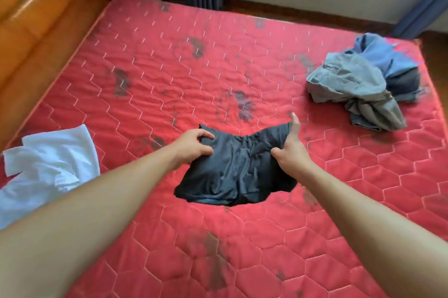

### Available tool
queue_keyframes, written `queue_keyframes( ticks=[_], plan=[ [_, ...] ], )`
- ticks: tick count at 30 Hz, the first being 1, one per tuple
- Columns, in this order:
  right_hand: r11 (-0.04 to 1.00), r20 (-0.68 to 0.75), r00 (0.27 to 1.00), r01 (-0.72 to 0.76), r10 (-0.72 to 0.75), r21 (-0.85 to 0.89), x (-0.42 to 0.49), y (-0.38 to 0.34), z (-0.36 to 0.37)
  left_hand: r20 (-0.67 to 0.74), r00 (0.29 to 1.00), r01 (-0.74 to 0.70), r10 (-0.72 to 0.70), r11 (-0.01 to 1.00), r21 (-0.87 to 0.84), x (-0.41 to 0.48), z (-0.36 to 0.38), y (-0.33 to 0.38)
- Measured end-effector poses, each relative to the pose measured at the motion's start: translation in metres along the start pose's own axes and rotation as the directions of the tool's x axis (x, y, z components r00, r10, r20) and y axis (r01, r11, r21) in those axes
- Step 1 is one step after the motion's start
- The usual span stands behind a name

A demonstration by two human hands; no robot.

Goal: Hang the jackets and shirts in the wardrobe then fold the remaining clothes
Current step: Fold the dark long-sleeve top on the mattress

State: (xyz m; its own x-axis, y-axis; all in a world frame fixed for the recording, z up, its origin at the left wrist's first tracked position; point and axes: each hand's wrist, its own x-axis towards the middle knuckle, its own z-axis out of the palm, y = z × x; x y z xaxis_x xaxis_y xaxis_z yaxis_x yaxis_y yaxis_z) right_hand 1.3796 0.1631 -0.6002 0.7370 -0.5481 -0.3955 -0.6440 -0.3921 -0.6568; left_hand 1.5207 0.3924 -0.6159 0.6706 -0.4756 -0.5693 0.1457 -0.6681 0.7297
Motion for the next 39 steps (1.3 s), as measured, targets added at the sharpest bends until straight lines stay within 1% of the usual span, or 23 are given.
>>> queue_keyframes(
  ticks=[2,5,9,11,13,15,17,19,21,23,26,29,32,35,39],
  plan=[
    [0.994,0.017,0.997,0.082,-0.081,-0.066,-0.013,-0.043,-0.034,0.061,0.998,0.016,-0.015,1.0,-0.026,-0.026,-0.029,0.045],
    [0.969,0.05,0.982,0.189,-0.183,-0.161,-0.035,-0.113,-0.088,0.106,0.994,-0.007,0.007,1.0,0.002,-0.061,-0.075,0.109],
    [0.937,0.101,0.964,0.262,-0.245,-0.232,-0.075,-0.207,-0.155,0.1,0.992,-0.082,0.076,0.995,0.054,-0.112,-0.136,0.187],
    [0.916,0.101,0.952,0.304,-0.288,-0.262,-0.094,-0.247,-0.184,0.083,0.99,-0.119,0.113,0.99,0.075,-0.142,-0.165,0.221],
    [0.917,0.09,0.949,0.315,-0.302,-0.244,-0.113,-0.283,-0.21,0.056,0.987,-0.155,0.151,0.984,0.086,-0.173,-0.191,0.251],
    [0.928,0.057,0.946,0.324,-0.319,-0.187,-0.134,-0.314,-0.232,0.021,0.981,-0.195,0.194,0.977,0.092,-0.205,-0.214,0.278],
    [0.922,0.012,0.932,0.36,-0.362,-0.145,-0.152,-0.339,-0.247,-0.021,0.973,-0.225,0.228,0.968,0.107,-0.235,-0.232,0.297],
    [0.904,-0.016,0.914,0.4,-0.406,-0.148,-0.171,-0.361,-0.258,-0.067,0.965,-0.244,0.253,0.963,0.118,-0.263,-0.247,0.31],
    [0.882,-0.028,0.892,0.441,-0.451,-0.167,-0.189,-0.378,-0.265,-0.12,0.955,-0.256,0.27,0.959,0.118,-0.29,-0.258,0.316],
    [0.848,-0.011,0.864,0.492,-0.504,-0.199,-0.208,-0.395,-0.268,-0.179,0.946,-0.253,0.271,0.96,0.118,-0.317,-0.263,0.316],
    [0.773,0.066,0.81,0.578,-0.583,-0.262,-0.238,-0.42,-0.267,-0.255,0.934,-0.229,0.251,0.967,0.113,-0.358,-0.267,0.305],
    [0.709,0.152,0.752,0.656,-0.641,-0.259,-0.266,-0.44,-0.257,-0.347,0.913,-0.191,0.213,0.977,0.098,-0.403,-0.27,0.289],
    [0.635,0.259,0.683,0.73,-0.683,-0.252,-0.291,-0.461,-0.24,-0.456,0.877,-0.136,0.149,0.989,0.061,-0.455,-0.276,0.263],
    [0.574,0.334,0.61,0.792,-0.719,-0.208,-0.324,-0.486,-0.215,-0.55,0.831,-0.083,0.078,0.996,0.016,-0.515,-0.289,0.228],
    [0.457,0.421,0.459,0.882,-0.782,-0.113,-0.382,-0.523,-0.166,-0.665,0.747,-0.013,-0.012,0.999,-0.033,-0.611,-0.306,0.175]
  ],
)
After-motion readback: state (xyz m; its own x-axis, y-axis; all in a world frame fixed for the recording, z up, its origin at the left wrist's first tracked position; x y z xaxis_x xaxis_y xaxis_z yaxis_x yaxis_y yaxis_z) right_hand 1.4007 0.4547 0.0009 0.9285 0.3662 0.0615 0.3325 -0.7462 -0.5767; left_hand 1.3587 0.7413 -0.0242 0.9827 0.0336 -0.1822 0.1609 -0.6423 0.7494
